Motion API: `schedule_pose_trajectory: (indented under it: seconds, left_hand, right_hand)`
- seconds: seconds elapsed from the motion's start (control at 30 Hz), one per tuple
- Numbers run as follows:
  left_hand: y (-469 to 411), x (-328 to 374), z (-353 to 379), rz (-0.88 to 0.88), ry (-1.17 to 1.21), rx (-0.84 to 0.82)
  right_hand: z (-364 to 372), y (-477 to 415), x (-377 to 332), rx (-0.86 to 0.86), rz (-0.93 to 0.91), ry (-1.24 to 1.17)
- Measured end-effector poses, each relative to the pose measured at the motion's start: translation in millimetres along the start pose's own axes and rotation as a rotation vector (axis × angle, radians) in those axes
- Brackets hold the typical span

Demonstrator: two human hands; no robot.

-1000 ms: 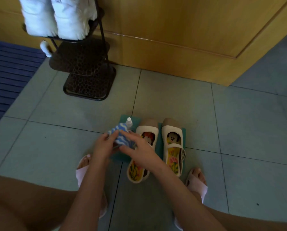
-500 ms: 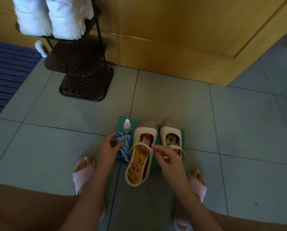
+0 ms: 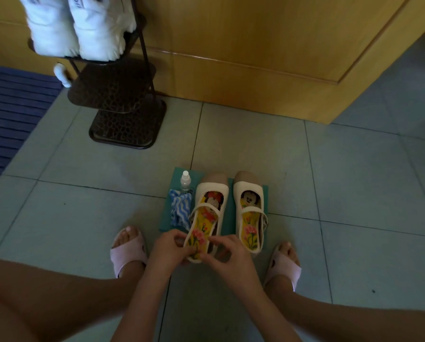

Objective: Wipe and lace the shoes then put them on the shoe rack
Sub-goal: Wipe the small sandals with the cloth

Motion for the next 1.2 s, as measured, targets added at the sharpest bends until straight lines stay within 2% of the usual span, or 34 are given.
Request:
schedule_pose_trajectory:
  seconds: [0.13, 0.43, 0.6, 0.7, 0.83, 1.0, 1.2]
  left_hand:
    - [-2, 4, 4, 0.039, 0.067, -0.017]
    - [-5, 4, 9, 0.057, 0.228, -0.02]
    - [-11, 6, 5, 0.138, 0.104, 0.041]
    - [-12, 11, 2, 0.174, 0.012, 0.08]
    - [-12, 10, 7, 0.166, 0.053, 0.068]
    - [-12, 3, 18, 0.134, 0.011, 0.072]
    - [-20, -12, 7, 0.033, 0.087, 0.122]
  right_hand:
    - [14, 5, -8, -0.088, -0.068, 0.104]
    - [8, -2, 5, 0.031, -0.099, 0.088]
    - [8, 3, 6, 0.083, -0.214, 0.174]
    - [3, 10, -7, 0.155, -0.365, 0.31]
    - [-7, 16, -19, 0.239, -0.493, 0.441]
    - [-11, 16, -22, 0.241, -0.497, 0.44]
    - [-11, 15, -19, 0.222, -0.501, 0.441]
Point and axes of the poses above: each hand's wrist, its own y-axis away from the middle knuckle, its own z-axis out of the palm, x = y × z, the point moved 9 cm from there along -y, towards the middle knuckle, and after that the axes turned 4 degrees about y, right-handed, at the moved point
